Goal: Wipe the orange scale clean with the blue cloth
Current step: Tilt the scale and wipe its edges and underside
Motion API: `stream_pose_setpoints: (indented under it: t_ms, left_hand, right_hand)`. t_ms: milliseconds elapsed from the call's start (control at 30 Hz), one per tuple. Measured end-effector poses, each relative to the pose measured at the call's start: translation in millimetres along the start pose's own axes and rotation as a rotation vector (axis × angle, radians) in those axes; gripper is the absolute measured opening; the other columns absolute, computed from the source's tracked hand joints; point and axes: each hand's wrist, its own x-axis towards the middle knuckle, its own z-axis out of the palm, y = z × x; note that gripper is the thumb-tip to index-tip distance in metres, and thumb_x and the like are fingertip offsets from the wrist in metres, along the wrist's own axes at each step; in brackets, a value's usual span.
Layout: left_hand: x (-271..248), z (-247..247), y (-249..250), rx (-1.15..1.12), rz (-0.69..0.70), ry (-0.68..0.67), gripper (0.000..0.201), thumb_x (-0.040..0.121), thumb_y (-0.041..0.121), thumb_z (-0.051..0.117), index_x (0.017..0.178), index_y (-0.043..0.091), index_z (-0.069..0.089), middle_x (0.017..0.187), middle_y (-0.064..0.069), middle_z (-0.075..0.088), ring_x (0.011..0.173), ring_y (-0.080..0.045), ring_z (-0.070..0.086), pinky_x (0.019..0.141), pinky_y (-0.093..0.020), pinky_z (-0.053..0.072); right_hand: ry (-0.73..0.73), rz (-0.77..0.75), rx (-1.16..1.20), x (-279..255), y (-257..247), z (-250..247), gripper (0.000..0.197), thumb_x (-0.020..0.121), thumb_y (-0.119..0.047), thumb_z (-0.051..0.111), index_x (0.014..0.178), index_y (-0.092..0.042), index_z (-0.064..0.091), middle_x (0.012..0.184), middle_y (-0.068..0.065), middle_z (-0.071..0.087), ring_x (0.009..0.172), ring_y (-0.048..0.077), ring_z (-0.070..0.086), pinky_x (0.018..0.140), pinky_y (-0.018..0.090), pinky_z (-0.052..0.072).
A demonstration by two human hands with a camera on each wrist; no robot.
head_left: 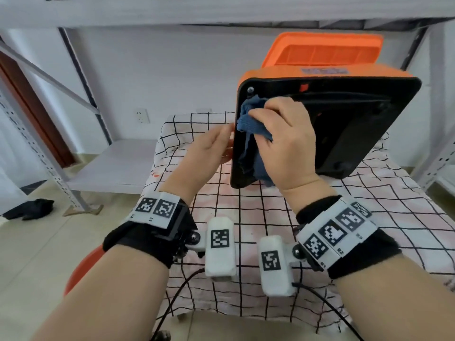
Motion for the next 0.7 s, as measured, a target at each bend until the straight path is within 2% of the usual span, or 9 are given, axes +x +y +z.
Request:
stream_pose_setpoints:
  t_ms: [67, 100, 200, 267, 333, 433, 567, 633, 700]
  left_hand:
    - [-2, -2, 1, -0.051, -0.021, 0.003, 0.033, 0.102, 0.039, 0.028, 0.095, 0.032, 0.060, 0.091, 0.003, 0.069, 0.088, -0.008, 0.066, 0.076, -0.021, 0.055]
    - [-2, -3, 1, -0.052, -0.021, 0.005, 0.032, 0.102, 0.040, 0.030, 0.097, 0.030, 0.060, 0.093, 0.001, 0.069, 0.089, -0.009, 0.067, 0.074, -0.019, 0.054]
    - [1, -1, -4, 0.020, 0.011, 0.034, 0.022, 0.094, 0.045, 0.047, 0.105, 0.033, 0.061, 0.097, -0.003, 0.072, 0.093, -0.019, 0.068, 0.085, -0.036, 0.056]
    - [4, 2, -10, 0.084, 0.032, 0.077, 0.021, 0.085, 0.056, 0.047, 0.095, 0.044, 0.062, 0.092, -0.001, 0.072, 0.090, -0.019, 0.068, 0.086, -0.046, 0.055]
    - [6, 5, -12, 0.126, 0.042, 0.120, 0.027, 0.080, 0.061, 0.043, 0.089, 0.043, 0.060, 0.089, -0.001, 0.071, 0.088, -0.020, 0.068, 0.082, -0.048, 0.055]
    - [8, 7, -10, 0.128, 0.037, 0.161, 0.043, 0.077, 0.067, 0.039, 0.093, 0.034, 0.062, 0.086, 0.000, 0.071, 0.086, -0.018, 0.067, 0.080, -0.047, 0.056]
    - [16, 10, -1, 0.148, 0.068, 0.208, 0.040, 0.080, 0.066, 0.042, 0.080, 0.032, 0.063, 0.076, 0.005, 0.068, 0.080, -0.019, 0.067, 0.077, -0.049, 0.056]
    - [20, 12, 1, 0.140, 0.075, 0.245, 0.038, 0.079, 0.066, 0.046, 0.073, 0.032, 0.063, 0.068, 0.006, 0.066, 0.074, -0.023, 0.065, 0.075, -0.052, 0.055]
    - [23, 14, 1, 0.118, 0.062, 0.257, 0.045, 0.078, 0.067, 0.047, 0.079, 0.027, 0.066, 0.075, -0.001, 0.069, 0.079, -0.027, 0.066, 0.075, -0.052, 0.055]
  right_hand:
    - [-0.058, -0.027, 0.003, -13, -1, 5, 0.014, 0.082, -0.005, 0.062, 0.090, 0.000, 0.071, 0.091, 0.016, 0.065, 0.081, 0.032, 0.059, 0.077, 0.033, 0.046]
    - [-0.128, -0.041, 0.000, -22, -1, 8, 0.015, 0.082, -0.007, 0.060, 0.089, -0.001, 0.071, 0.091, 0.015, 0.065, 0.080, 0.031, 0.059, 0.075, 0.035, 0.047]
    - [-0.389, -0.077, -0.038, -53, 3, 16, 0.014, 0.076, -0.008, 0.062, 0.086, -0.005, 0.072, 0.088, 0.012, 0.063, 0.073, 0.030, 0.057, 0.065, 0.036, 0.051]
    - [-0.519, -0.054, -0.104, -68, 6, 21, 0.019, 0.065, -0.003, 0.076, 0.083, -0.009, 0.073, 0.083, 0.009, 0.063, 0.069, 0.027, 0.058, 0.059, 0.032, 0.053]
    - [-0.596, 0.006, -0.141, -77, 4, 23, 0.024, 0.056, -0.003, 0.083, 0.076, -0.012, 0.073, 0.080, 0.006, 0.063, 0.065, 0.024, 0.057, 0.052, 0.027, 0.050]
    - [-0.656, 0.056, -0.178, -76, 3, 23, 0.024, 0.059, -0.005, 0.081, 0.080, -0.013, 0.074, 0.083, 0.005, 0.062, 0.068, 0.023, 0.058, 0.052, 0.028, 0.049]
    - [-0.518, 0.003, -0.187, -56, 10, 7, 0.018, 0.068, -0.008, 0.074, 0.086, -0.013, 0.073, 0.083, 0.007, 0.062, 0.070, 0.027, 0.057, 0.055, 0.031, 0.050]
    - [-0.335, -0.011, -0.167, -38, 14, -4, 0.015, 0.074, -0.010, 0.066, 0.089, -0.010, 0.072, 0.086, 0.010, 0.063, 0.073, 0.030, 0.056, 0.059, 0.034, 0.048]
    - [-0.119, 0.039, -0.175, -16, 23, -13, 0.016, 0.078, -0.013, 0.063, 0.091, -0.013, 0.072, 0.089, 0.012, 0.062, 0.077, 0.030, 0.052, 0.064, 0.035, 0.044]
